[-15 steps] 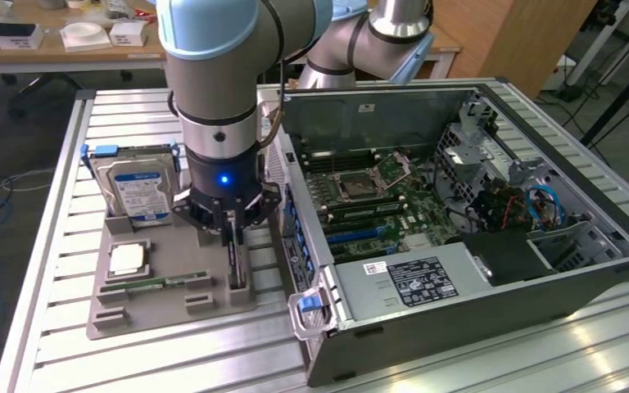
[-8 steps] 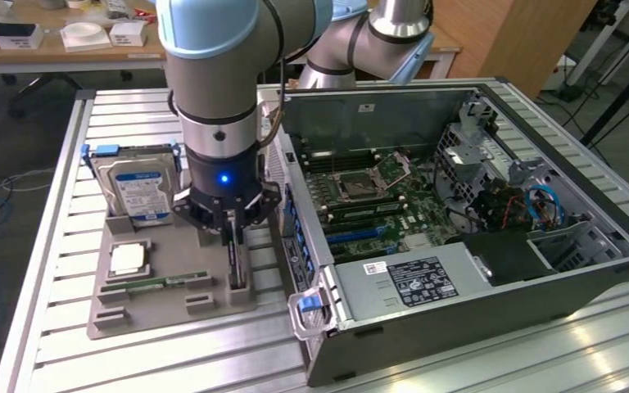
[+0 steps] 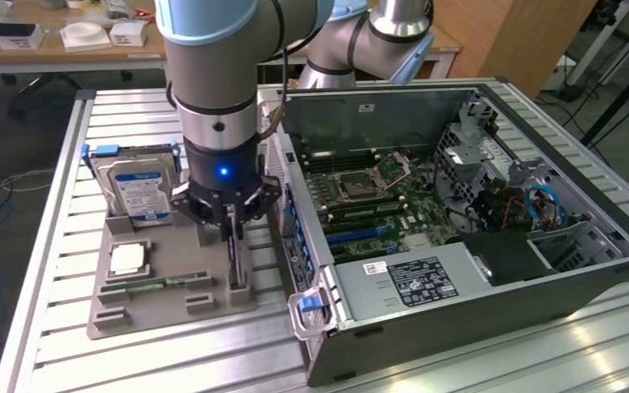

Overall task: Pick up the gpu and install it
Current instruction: 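Pick up the gpu and move the gpu toward the slot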

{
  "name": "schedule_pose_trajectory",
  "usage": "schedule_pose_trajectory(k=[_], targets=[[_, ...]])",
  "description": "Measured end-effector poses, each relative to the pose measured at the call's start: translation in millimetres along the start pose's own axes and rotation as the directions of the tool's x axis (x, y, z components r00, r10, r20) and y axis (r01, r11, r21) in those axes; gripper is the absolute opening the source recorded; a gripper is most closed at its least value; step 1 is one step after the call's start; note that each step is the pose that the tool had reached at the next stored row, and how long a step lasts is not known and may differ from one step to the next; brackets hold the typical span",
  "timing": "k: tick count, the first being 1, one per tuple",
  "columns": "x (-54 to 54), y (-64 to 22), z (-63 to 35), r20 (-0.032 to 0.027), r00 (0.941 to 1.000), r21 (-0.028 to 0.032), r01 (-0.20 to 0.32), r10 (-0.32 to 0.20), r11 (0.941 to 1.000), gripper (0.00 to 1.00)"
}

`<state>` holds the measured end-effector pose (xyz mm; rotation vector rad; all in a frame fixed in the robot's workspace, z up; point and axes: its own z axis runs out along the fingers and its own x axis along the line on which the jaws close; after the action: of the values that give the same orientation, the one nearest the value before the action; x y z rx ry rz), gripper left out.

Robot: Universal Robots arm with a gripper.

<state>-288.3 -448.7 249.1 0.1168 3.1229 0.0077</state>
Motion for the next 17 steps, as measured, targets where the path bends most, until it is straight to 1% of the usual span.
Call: schedule_pose_trajectory(k=[17], targets=[[-0.6,0.2,-34.6,0.0,1.0,0.0,0.0,0.0,1.0,0.26]])
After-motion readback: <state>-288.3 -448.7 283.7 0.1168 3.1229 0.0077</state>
